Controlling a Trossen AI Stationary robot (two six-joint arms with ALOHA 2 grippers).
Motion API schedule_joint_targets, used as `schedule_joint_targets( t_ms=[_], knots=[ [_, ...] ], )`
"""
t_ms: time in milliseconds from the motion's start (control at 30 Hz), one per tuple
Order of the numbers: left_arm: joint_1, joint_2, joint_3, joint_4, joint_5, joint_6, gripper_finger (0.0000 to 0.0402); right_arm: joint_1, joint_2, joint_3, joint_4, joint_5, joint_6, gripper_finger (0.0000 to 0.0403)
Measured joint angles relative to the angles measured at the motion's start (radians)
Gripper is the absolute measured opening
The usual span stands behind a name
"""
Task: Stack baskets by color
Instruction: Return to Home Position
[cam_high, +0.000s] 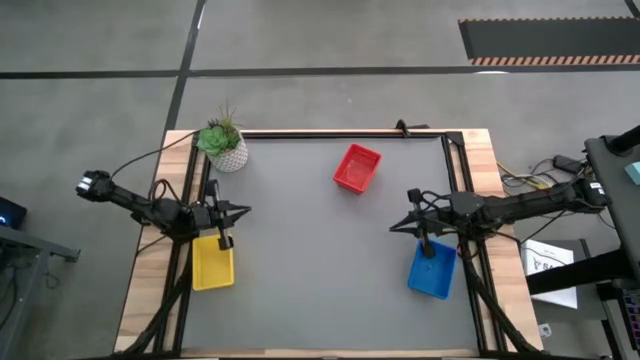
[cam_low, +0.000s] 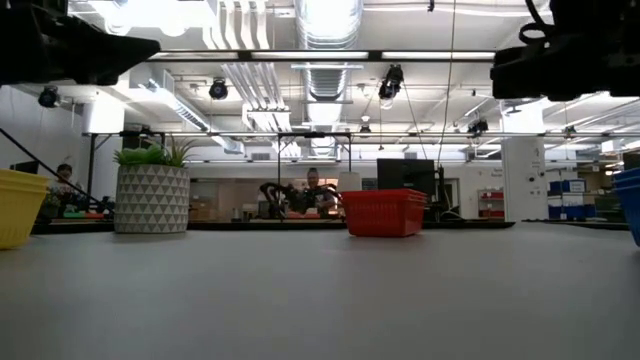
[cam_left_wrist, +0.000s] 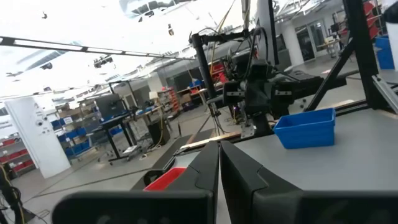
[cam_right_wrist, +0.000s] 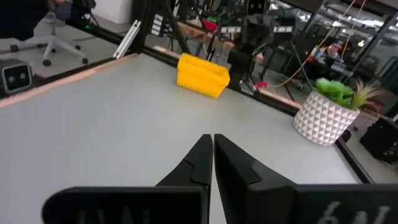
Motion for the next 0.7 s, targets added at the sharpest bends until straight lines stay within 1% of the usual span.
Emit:
schedule_joint_targets(
  t_ms=[100,367,533,700],
  knots=[
    [0.0,0.0,0.0,0.001,-0.003,0.0,0.0,0.0,-0.072,-0.013,-0.086,0.0,0.001,0.0008],
    [0.0,0.001,-0.002,0.001,-0.018,-0.001,0.0,0.0,-0.248,-0.045,-0.232,0.007,-0.026,0.0008],
    [0.0,0.001,-0.003,0.002,-0.1,-0.001,0.0,-0.001,-0.338,-0.109,-0.226,0.007,-0.088,0.0008],
    [0.0,0.005,-0.003,0.002,-0.111,-0.001,0.0,-0.001,-0.446,-0.129,-0.21,0.008,-0.117,0.0008]
  ],
)
